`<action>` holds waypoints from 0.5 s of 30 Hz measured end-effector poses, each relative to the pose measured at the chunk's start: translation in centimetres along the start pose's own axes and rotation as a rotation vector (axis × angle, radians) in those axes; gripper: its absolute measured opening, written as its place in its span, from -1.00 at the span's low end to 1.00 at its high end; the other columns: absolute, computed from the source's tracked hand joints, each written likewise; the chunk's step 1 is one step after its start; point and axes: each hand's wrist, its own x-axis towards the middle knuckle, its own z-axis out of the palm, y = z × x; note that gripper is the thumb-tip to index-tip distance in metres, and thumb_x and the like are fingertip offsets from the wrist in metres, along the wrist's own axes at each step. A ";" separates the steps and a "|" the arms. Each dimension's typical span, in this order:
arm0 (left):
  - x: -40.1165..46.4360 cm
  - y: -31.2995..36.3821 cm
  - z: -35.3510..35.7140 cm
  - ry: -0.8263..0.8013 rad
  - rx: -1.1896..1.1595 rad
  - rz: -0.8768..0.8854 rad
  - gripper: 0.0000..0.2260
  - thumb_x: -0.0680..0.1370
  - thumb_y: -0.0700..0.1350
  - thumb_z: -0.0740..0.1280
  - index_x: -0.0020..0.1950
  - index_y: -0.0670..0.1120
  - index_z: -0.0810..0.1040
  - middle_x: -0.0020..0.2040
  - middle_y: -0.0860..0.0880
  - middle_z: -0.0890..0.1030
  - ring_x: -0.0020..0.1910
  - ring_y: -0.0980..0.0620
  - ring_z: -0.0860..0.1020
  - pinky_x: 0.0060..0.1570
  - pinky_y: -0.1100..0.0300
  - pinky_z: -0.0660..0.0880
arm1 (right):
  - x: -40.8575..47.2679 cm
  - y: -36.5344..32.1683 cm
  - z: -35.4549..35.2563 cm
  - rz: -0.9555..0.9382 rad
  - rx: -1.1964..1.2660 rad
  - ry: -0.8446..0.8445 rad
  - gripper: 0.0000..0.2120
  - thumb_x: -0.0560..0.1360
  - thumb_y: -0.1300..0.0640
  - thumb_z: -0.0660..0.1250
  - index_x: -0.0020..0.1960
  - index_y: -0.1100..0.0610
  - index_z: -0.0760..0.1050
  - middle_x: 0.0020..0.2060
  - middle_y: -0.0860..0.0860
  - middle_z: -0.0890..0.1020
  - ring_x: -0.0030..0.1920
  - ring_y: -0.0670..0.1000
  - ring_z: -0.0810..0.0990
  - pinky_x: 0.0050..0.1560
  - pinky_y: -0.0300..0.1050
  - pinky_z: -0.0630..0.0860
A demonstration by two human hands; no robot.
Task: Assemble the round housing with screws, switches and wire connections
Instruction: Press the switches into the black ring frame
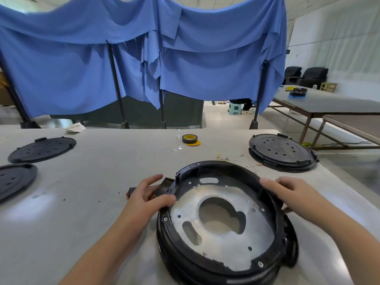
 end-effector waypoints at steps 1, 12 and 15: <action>0.1 0.3 0.0 -0.010 -0.005 0.007 -0.27 0.08 0.00 0.53 0.26 0.11 0.49 0.03 0.04 0.70 0.02 0.00 0.67 0.00 0.12 0.54 | 0.2 -0.7 -0.2 -0.045 -0.021 -0.028 -0.36 0.13 -0.52 0.23 -0.10 -0.05 0.61 -0.24 -0.11 0.66 -0.24 -0.16 0.63 -0.23 -0.23 0.53; 0.3 1.9 1.7 -0.079 0.002 -0.054 -0.44 0.25 -0.12 0.46 0.25 0.10 0.51 0.05 -0.04 0.71 -0.01 -0.07 0.68 0.00 0.04 0.56 | 2.8 -3.2 2.2 -0.029 0.187 -0.253 -0.65 0.47 0.34 0.31 -0.07 -0.10 0.67 -0.11 0.02 0.72 -0.10 0.04 0.68 -0.03 -0.09 0.60; 0.2 2.2 2.1 -0.057 0.038 -0.061 -0.41 0.28 -0.12 0.47 0.30 0.10 0.49 0.22 0.06 0.61 0.13 0.02 0.63 0.23 0.00 0.50 | 2.7 -2.7 1.9 -0.001 0.307 -0.259 -0.64 0.48 0.34 0.31 -0.04 -0.12 0.68 -0.10 -0.03 0.72 -0.10 0.00 0.70 -0.16 -0.20 0.59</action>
